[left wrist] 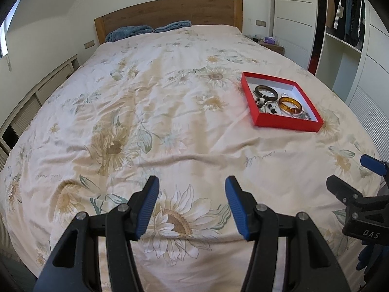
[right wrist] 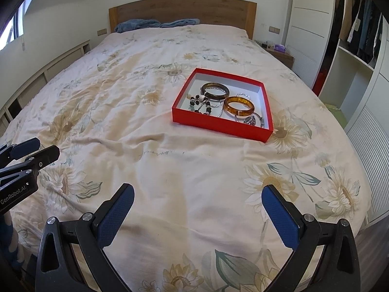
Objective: Organize jewelry
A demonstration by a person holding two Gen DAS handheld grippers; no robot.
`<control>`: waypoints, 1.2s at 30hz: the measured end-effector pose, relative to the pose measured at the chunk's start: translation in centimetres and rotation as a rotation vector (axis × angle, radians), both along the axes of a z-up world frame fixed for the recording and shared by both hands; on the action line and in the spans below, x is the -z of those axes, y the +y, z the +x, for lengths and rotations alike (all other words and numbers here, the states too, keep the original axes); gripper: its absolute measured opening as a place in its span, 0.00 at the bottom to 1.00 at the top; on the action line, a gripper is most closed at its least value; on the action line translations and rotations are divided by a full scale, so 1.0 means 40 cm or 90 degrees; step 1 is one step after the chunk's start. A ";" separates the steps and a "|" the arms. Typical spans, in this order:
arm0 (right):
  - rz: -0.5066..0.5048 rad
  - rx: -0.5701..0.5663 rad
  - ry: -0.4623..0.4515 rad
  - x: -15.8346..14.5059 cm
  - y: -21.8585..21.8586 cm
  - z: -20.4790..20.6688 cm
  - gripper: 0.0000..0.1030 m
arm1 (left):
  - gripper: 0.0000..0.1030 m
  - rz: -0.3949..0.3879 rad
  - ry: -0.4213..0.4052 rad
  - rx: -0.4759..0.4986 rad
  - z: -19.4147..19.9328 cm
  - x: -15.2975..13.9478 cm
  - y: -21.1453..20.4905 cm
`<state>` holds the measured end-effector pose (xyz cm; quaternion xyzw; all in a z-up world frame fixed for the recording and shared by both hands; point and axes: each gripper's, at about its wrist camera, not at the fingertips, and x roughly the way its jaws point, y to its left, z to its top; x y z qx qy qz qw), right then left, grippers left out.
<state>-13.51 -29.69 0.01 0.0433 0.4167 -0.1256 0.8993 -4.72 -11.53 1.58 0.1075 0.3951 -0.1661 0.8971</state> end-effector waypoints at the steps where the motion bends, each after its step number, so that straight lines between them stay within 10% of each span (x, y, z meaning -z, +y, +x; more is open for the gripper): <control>1: 0.000 0.000 0.001 0.001 0.000 0.002 1.00 | 0.53 0.000 0.001 0.000 0.001 0.001 0.000; 36: 0.005 -0.007 0.020 0.030 0.007 0.024 1.00 | 0.53 0.019 0.030 0.005 0.020 0.048 0.000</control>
